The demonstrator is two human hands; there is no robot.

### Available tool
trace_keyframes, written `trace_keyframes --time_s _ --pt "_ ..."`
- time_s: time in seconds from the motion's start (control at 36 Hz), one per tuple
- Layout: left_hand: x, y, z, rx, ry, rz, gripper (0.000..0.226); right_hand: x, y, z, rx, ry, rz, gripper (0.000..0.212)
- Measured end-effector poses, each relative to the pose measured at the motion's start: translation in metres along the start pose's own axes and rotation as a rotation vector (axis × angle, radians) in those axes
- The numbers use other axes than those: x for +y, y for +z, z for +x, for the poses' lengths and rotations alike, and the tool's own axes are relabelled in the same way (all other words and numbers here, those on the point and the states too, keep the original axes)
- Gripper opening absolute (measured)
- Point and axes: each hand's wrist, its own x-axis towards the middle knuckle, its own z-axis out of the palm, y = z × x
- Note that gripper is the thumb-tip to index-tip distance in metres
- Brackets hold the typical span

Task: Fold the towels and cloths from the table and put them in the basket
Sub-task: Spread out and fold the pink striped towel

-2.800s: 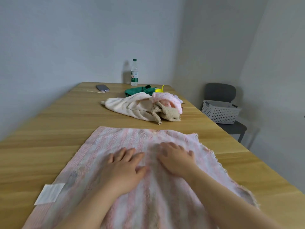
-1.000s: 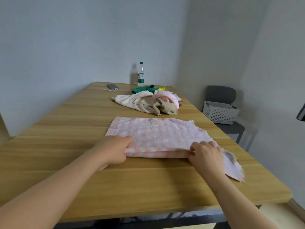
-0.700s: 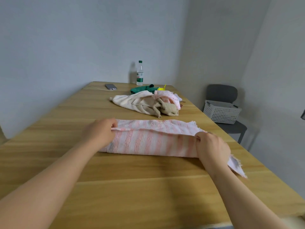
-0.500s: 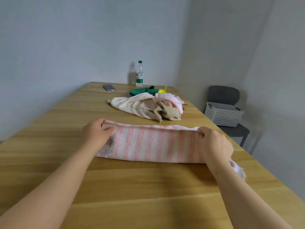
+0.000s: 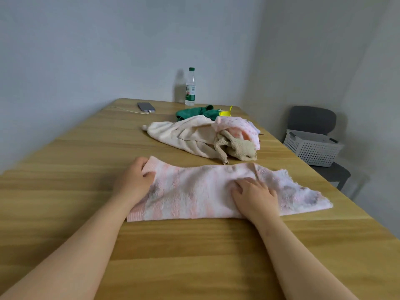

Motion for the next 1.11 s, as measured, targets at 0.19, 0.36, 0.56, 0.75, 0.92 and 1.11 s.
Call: trace_keyframes --time_s 0.19,0.36,0.56,0.75,0.92,1.11 --pt "0.01 -0.012 -0.019 -0.248 0.087 0.158 0.041 0.009 -0.008 -0.025 0.008 0.004 -0.038 0.033" --pt "0.006 -0.025 -0.042 -0.301 0.133 0.317 0.014 0.009 -0.015 -0.069 0.064 -0.068 -0.079 0.032" --pt "0.009 -0.028 -0.085 -0.134 0.049 0.503 0.036 0.026 -0.031 -0.101 0.088 -0.116 0.056 0.04" --pt "0.008 -0.019 -0.107 0.174 0.022 0.621 0.035 0.045 -0.04 -0.113 0.157 0.127 -0.042 0.035" --pt "0.004 -0.019 -0.106 0.161 0.031 0.547 0.028 0.053 -0.044 -0.106 0.284 0.167 -0.087 0.026" --pt "0.004 -0.017 -0.102 0.153 0.068 0.504 0.028 0.046 -0.065 -0.079 0.371 0.228 0.16 0.017"
